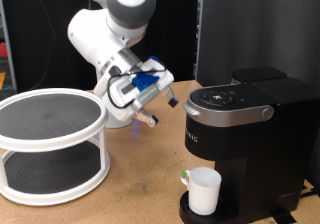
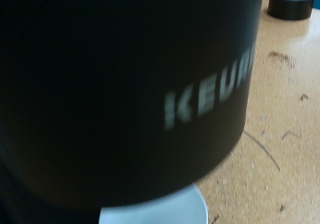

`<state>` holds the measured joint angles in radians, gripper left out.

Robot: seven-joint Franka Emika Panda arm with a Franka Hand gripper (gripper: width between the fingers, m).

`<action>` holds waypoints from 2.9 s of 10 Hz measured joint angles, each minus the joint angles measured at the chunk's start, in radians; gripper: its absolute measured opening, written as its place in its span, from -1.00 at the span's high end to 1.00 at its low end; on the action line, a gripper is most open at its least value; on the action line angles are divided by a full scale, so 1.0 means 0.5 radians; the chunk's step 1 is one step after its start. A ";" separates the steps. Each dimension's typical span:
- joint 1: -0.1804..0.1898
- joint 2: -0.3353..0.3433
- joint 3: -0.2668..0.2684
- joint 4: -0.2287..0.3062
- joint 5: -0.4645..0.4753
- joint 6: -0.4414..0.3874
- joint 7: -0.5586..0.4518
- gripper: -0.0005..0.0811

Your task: Make a cup of coffee with the keurig machine

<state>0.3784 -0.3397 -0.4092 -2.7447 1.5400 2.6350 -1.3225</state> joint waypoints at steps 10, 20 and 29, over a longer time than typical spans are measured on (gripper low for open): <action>-0.062 -0.456 0.037 0.062 -0.300 -0.268 0.556 -0.99; -0.214 -0.720 0.277 0.102 -1.194 -0.334 1.304 -0.99; -0.400 -0.639 0.504 0.349 -2.504 -1.054 1.430 -0.99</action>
<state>0.1782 -0.6594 -0.1574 -2.5701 0.2880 2.1082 -0.6076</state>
